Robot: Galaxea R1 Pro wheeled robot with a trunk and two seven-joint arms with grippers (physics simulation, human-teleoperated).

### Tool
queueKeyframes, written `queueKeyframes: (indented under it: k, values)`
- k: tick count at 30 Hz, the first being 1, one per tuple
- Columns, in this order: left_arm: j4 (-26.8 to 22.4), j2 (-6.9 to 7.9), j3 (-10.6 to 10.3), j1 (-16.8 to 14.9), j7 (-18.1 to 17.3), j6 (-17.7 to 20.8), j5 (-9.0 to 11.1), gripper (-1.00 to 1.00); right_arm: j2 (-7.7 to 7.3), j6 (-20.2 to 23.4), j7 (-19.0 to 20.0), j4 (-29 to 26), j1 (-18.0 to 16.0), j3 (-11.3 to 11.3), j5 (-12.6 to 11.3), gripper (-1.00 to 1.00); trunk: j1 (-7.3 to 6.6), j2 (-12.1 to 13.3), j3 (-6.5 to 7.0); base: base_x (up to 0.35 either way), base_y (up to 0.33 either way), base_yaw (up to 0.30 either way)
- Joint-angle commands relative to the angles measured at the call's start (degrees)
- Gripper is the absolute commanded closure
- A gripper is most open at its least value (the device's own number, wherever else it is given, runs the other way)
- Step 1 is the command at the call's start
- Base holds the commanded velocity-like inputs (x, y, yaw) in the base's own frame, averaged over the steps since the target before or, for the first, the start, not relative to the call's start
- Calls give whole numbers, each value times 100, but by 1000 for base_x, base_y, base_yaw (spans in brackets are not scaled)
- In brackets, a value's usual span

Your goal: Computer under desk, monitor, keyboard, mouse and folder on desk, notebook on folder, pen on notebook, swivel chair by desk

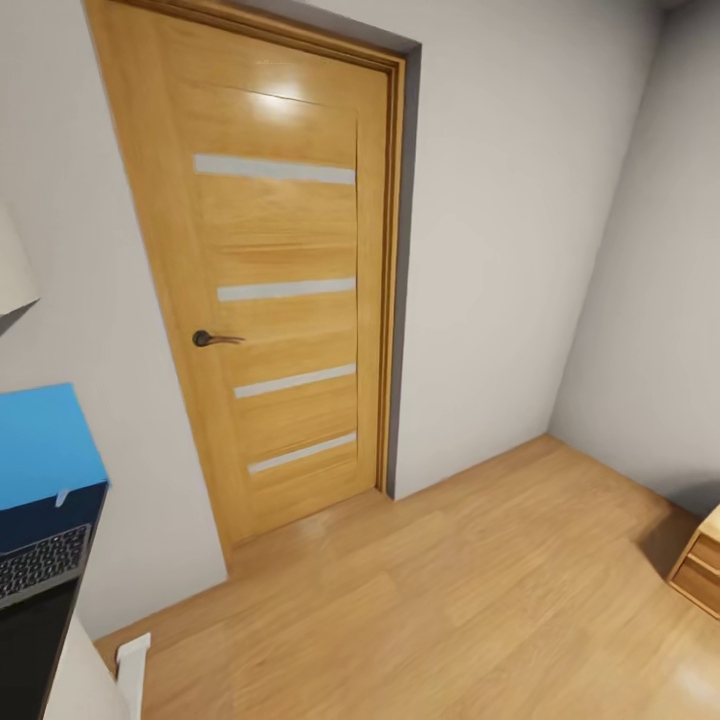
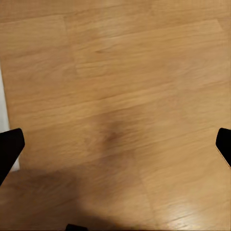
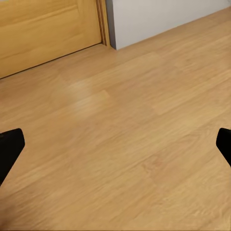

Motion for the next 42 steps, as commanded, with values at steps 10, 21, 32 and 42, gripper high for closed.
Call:
queueKeyframes:
  k: [10,21,32,42]
  values:
    - [4,-2,-3,-5,-3,-4,28,-100,19,-13,-8,15,-4,-1,-28,-100,4,-3,-7,330,-26,12]
    - [4,-9,-2,-4,-3,-33,28,-100,26,-5,-35,14,-4,-3,-30,-100,4,-3,-7,134,-62,232]
    - [4,-1,-3,-4,6,-26,28,-100,1,-11,-37,-3,-4,-5,-26,-100,4,-3,-7,294,-77,22]
    - [4,-2,-3,-4,6,-4,31,-100,9,-5,-47,1,-4,-10,-30,-100,4,-3,-7,203,-272,119]
